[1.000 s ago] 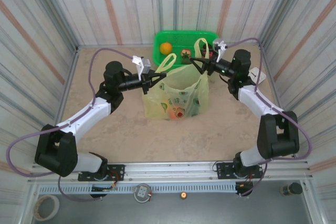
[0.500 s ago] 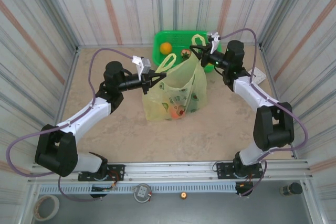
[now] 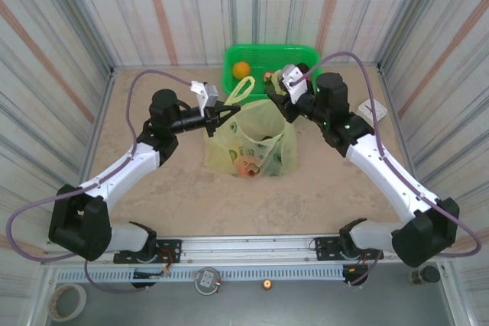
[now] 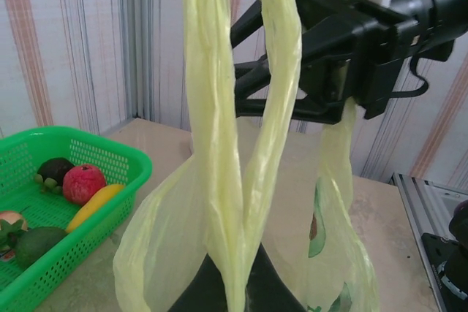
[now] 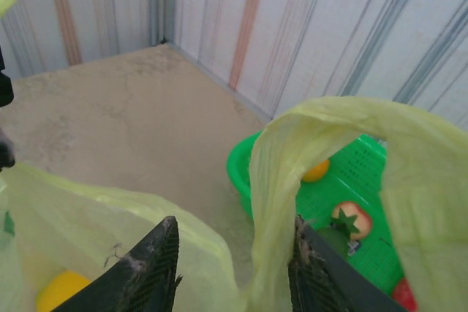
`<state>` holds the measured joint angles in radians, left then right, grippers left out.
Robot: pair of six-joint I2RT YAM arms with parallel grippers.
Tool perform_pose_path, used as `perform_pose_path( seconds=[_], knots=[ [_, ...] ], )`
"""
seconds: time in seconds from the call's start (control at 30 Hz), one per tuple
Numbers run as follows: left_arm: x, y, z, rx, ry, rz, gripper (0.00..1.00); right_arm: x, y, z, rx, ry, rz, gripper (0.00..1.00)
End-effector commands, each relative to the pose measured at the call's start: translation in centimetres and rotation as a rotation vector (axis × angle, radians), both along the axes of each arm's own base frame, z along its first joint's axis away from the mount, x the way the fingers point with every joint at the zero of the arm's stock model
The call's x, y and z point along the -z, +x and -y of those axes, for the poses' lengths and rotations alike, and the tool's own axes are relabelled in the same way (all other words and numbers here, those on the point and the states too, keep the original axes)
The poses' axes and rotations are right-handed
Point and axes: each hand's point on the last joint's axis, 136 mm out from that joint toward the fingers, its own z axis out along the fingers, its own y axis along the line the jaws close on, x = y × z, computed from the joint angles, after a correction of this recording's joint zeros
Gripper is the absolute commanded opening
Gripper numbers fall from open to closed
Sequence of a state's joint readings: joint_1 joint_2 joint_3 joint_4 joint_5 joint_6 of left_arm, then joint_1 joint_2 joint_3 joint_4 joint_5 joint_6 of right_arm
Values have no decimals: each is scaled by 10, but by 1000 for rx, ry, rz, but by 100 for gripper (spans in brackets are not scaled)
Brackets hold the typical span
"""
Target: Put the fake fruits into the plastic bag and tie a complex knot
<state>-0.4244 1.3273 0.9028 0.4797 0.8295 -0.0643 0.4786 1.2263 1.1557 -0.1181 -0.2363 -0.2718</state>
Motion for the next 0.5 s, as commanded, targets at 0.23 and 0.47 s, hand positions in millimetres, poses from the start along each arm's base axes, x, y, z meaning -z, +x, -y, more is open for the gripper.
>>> perform_pose_path(
  seconds=[0.23, 0.47],
  knots=[
    [-13, -1, -9, -34, -7, 55, 0, -47, -31, 30, 75, 40, 30, 41],
    [-15, -3, -9, -30, -10, 63, 0, -65, -28, 20, 39, 92, 26, 16]
  ],
)
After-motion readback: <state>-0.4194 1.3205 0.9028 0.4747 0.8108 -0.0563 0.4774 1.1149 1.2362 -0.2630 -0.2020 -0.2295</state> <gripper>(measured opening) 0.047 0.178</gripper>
